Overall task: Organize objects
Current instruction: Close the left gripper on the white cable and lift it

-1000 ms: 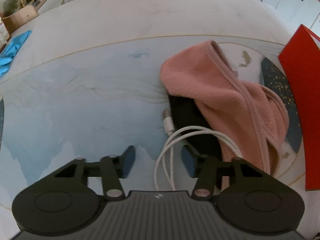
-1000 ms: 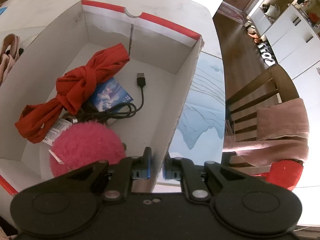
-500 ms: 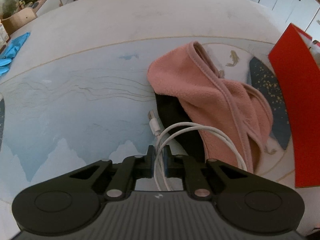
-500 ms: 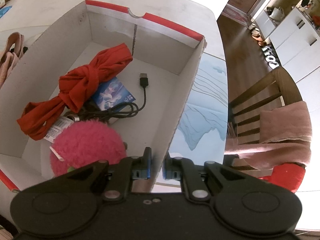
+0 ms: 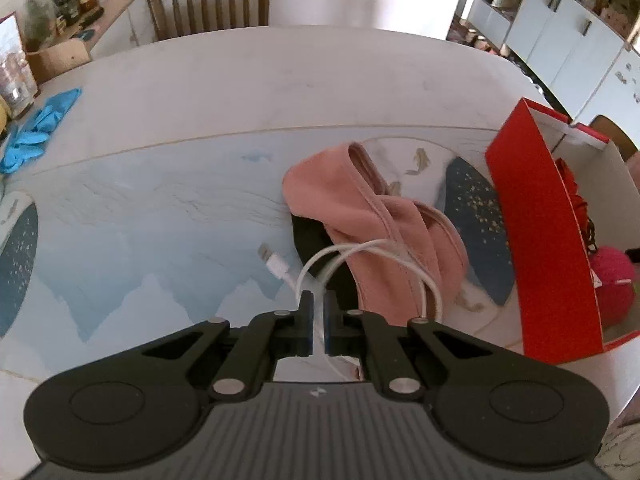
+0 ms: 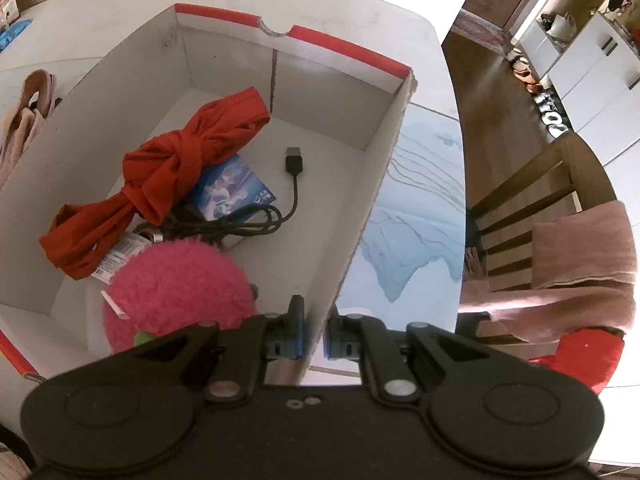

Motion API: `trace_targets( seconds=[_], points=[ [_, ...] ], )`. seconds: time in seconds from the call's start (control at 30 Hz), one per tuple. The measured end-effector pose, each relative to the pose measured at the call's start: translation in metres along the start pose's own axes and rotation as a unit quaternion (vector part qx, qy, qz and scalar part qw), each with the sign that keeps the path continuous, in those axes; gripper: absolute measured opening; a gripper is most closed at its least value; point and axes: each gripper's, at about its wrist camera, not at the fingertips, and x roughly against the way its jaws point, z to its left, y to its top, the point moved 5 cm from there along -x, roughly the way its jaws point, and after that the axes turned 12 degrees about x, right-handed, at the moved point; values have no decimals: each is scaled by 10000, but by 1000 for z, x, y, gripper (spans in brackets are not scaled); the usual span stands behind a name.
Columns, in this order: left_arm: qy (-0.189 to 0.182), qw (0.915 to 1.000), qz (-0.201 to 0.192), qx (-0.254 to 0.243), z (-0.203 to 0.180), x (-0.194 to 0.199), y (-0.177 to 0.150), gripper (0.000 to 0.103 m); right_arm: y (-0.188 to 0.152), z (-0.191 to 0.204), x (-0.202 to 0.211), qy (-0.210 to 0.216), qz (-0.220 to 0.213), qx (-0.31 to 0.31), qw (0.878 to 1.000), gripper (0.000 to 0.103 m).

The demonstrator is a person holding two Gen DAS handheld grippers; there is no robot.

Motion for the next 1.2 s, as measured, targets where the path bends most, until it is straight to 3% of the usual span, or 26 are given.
trace_targets(
  seconds=[0.27, 0.37, 0.47, 0.57, 0.6, 0.63, 0.67, 0.83, 0.97, 1.1, 1.2],
  points=[
    [-40, 9991, 407, 78, 0, -30, -10, 4, 0, -1, 0, 75, -7, 60, 10000, 8],
    [-215, 9973, 663, 239, 3, -38, -18, 6, -1, -1, 0, 90, -11, 53, 9999, 8],
    [-52, 9958, 776, 480, 6, -45, -25, 18, -1, -1, 0, 91, -19, 61, 9999, 8],
    [-74, 9915, 883, 952, 12, -51, -29, 44, -1, -1, 0, 94, -24, 53, 9999, 8],
    [-43, 9897, 898, 1115, 15, -54, -30, 58, -1, -1, 0, 91, -20, 59, 9999, 8],
    [3, 9882, 891, 1244, 17, -55, -31, 65, -1, -1, 0, 96, -25, 56, 9999, 8],
    [68, 9861, 893, 1396, 19, -57, -31, 66, -1, -1, -1, 98, -22, 55, 9999, 8],
    [-4, 9640, 1117, 2414, 28, -68, -39, 66, 0, -1, -1, 137, -31, 16, 9999, 8],
    [256, 9660, 947, 2393, 21, -69, -38, 65, 1, -1, -2, 160, -28, -17, 9999, 8],
    [156, 9665, 835, 2422, 15, -67, -38, 35, 0, -2, -2, 178, -29, -34, 9998, 8],
    [91, 9677, 790, 2392, 8, -67, -39, 25, 0, -2, -4, 193, -23, -31, 9998, 8]
  ],
)
